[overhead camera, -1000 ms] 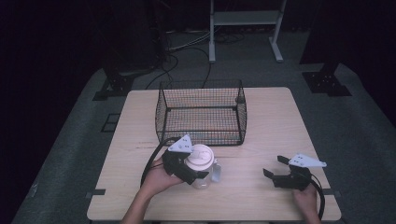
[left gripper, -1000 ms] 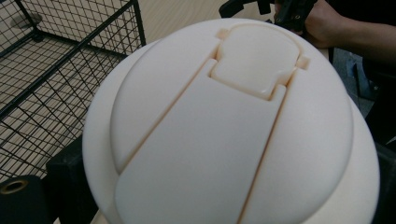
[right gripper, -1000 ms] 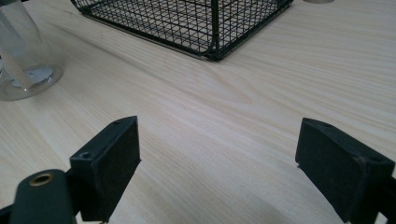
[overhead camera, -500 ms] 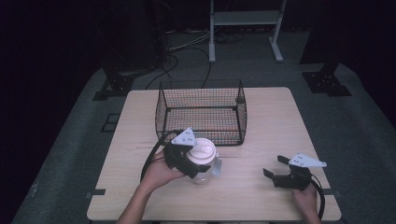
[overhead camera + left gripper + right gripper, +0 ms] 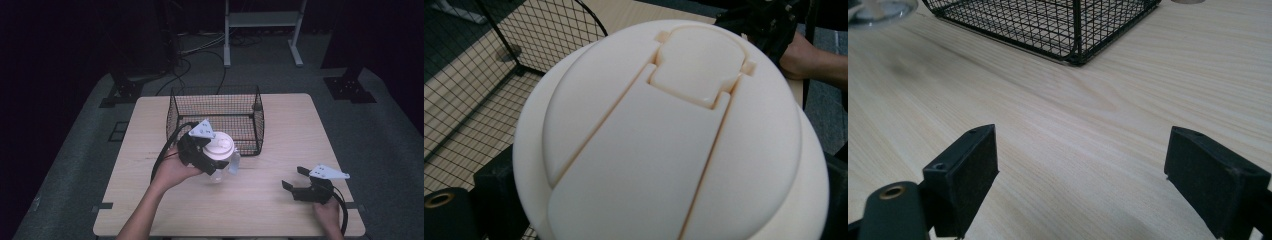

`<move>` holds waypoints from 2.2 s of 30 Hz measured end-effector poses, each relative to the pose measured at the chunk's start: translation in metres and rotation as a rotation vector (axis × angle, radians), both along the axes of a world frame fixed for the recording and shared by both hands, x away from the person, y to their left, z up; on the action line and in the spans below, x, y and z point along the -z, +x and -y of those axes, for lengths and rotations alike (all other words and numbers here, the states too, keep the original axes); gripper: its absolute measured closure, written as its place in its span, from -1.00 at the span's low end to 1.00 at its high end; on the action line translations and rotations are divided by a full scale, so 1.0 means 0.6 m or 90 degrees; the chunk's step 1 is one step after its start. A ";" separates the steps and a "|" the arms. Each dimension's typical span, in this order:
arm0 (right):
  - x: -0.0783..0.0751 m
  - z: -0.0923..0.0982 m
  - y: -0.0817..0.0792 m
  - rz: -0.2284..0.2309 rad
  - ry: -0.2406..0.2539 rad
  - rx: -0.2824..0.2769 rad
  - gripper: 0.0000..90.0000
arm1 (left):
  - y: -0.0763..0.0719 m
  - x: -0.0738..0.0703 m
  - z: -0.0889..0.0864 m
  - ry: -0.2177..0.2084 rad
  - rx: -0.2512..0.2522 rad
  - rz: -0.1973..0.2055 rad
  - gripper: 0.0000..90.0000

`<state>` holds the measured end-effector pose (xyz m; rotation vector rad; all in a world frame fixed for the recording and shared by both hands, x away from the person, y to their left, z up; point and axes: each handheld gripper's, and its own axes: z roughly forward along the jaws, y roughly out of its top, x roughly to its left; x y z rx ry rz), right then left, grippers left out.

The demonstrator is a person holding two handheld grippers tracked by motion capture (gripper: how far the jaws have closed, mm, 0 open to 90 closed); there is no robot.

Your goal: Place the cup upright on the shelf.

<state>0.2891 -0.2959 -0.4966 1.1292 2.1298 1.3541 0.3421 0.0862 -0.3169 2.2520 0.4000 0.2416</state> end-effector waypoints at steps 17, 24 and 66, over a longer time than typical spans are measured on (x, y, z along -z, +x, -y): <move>0.000 0.001 0.001 0.001 0.001 0.000 -0.71 | 0.033 -0.090 0.028 0.039 0.007 0.022 -0.89; 0.000 0.001 0.001 -0.002 0.006 0.004 -0.71 | 0.051 -0.123 0.041 0.048 0.006 0.035 -0.89; -0.001 0.007 0.002 -0.001 0.025 0.010 -0.71 | 0.234 -0.119 0.080 0.089 -0.113 -0.027 -0.89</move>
